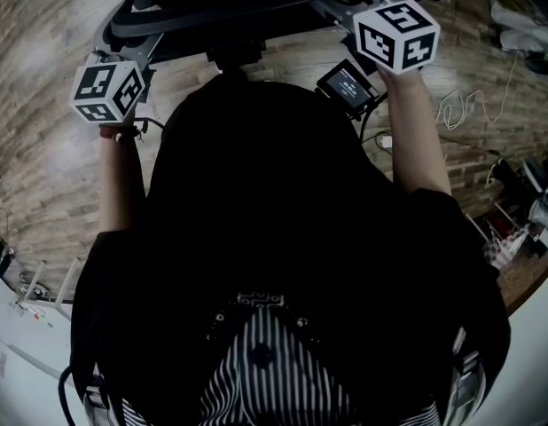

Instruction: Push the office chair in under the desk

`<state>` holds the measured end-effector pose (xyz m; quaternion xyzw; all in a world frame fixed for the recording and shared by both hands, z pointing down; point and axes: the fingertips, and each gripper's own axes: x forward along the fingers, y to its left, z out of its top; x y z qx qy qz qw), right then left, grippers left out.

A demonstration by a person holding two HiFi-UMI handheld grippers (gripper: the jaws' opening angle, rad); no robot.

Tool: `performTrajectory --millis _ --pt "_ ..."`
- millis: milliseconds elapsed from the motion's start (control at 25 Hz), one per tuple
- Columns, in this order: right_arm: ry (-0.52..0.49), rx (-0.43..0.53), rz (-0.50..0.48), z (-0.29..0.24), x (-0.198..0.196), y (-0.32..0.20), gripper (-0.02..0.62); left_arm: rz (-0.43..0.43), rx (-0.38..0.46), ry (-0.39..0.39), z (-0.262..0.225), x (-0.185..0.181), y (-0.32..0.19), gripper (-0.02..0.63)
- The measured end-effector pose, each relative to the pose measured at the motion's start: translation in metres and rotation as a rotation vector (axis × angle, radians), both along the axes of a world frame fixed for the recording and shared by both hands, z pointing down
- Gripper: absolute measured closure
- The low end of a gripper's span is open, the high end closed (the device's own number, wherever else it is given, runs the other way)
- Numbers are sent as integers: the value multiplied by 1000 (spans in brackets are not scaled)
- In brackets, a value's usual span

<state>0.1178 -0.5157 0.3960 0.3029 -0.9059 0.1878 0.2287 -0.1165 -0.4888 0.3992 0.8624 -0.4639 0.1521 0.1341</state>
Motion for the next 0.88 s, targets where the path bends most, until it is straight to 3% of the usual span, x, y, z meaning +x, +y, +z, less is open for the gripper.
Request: performTrajectory --millis 240,880 --pt "8 -6 23 -6 1 -7 344 47 15 -2 -8 0 -18 215" --pt "34 -37 68 -4 -12 -100 342 84 42 10 -8 -14 -111 219"
